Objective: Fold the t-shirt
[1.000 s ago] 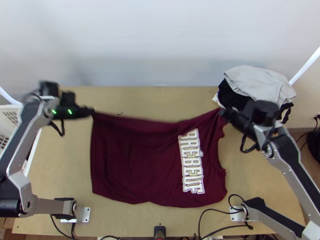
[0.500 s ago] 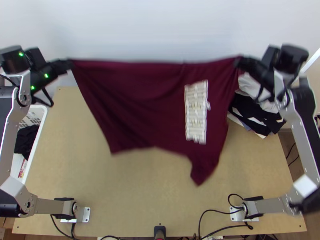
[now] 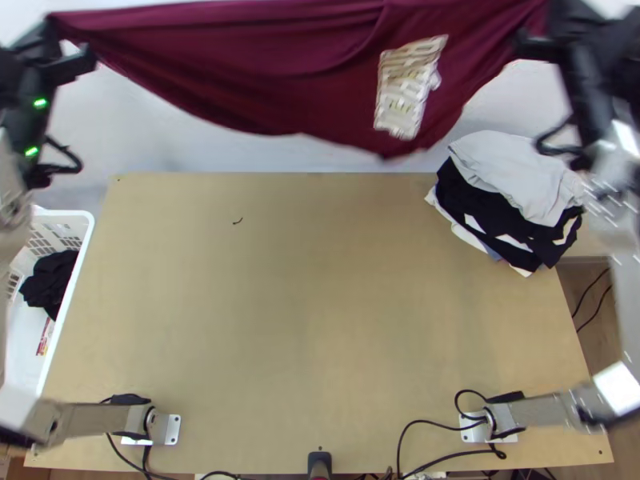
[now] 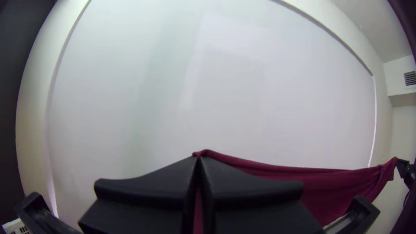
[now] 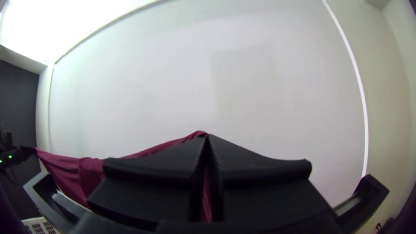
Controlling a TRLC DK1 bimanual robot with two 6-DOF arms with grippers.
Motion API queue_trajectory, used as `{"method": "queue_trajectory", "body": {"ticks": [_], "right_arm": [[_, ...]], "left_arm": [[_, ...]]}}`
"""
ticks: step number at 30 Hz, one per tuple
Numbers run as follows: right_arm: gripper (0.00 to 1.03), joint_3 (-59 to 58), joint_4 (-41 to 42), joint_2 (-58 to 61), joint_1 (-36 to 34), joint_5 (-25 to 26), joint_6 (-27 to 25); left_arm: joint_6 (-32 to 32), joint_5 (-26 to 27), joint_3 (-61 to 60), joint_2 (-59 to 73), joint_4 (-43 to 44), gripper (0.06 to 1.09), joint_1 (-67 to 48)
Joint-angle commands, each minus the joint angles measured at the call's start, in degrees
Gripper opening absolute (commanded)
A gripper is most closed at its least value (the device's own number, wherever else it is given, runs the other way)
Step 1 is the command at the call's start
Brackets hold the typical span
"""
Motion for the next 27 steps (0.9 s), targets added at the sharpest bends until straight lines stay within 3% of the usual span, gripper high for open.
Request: {"method": "queue_trajectory", "body": {"ticks": [1,8,15,20,23,27], "right_arm": [[0.03,-1.0,1.0,-13.8,2.1,1.5,-1.1],[0.03,-3.3,-6.4,-28.9,4.1,1.6,1.8],[0.03,-1.2,-14.3,-32.8,3.9,2.5,2.6],[0.03,-8.6,-19.2,-34.3,3.9,2.5,6.9],[0.03,-22.2,-19.4,-38.7,4.5,2.5,9.8],[0.03,-43.5,-18.8,-45.4,6.0,2.5,13.1]], "left_arm": [[2.0,-3.5,1.7,-8.8,1.3,0.10,0.2],[2.5,-8.1,0.3,-21.3,1.5,0.10,0.2],[2.1,-8.7,-2.1,-27.3,-2.3,0.10,2.3],[-0.2,-7.0,-18.7,-34.5,-3.8,0.10,2.3],[-2.5,-5.9,-33.3,-39.6,-5.4,0.10,1.7],[-2.0,-4.3,-58.9,-48.7,-0.9,0.10,1.7]]}}
